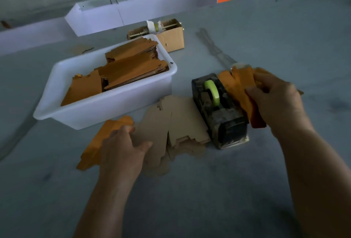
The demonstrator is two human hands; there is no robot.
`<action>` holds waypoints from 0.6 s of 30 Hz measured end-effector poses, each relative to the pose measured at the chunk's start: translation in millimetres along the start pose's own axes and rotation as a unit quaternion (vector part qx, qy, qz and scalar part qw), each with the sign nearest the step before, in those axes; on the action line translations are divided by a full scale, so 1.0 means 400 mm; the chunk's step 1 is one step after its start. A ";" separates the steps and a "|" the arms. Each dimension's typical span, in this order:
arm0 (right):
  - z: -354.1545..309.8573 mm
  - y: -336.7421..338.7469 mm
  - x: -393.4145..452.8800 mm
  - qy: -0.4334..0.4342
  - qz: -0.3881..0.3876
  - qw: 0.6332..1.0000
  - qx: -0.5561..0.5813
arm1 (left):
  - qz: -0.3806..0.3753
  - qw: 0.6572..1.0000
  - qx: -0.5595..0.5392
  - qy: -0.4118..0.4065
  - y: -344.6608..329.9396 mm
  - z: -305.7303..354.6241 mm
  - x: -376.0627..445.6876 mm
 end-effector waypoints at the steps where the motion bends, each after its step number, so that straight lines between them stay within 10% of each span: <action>1: 0.011 -0.006 0.008 -0.007 -0.005 1.000 -0.014 | -0.005 1.000 0.001 0.005 -0.002 -0.003 0.006; 18: -0.005 -0.027 0.005 0.026 0.008 0.978 -0.209 | -0.030 0.996 0.052 0.068 0.017 -0.029 0.043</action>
Point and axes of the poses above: each hand's wrist, its own x-axis towards the middle knuckle, its own y-axis out of the back of the hand, z = x × y, the point moved 7 cm from there along x, towards the middle knuckle, and after that the axes turned 3 degrees about y, right-handed, at the moved point
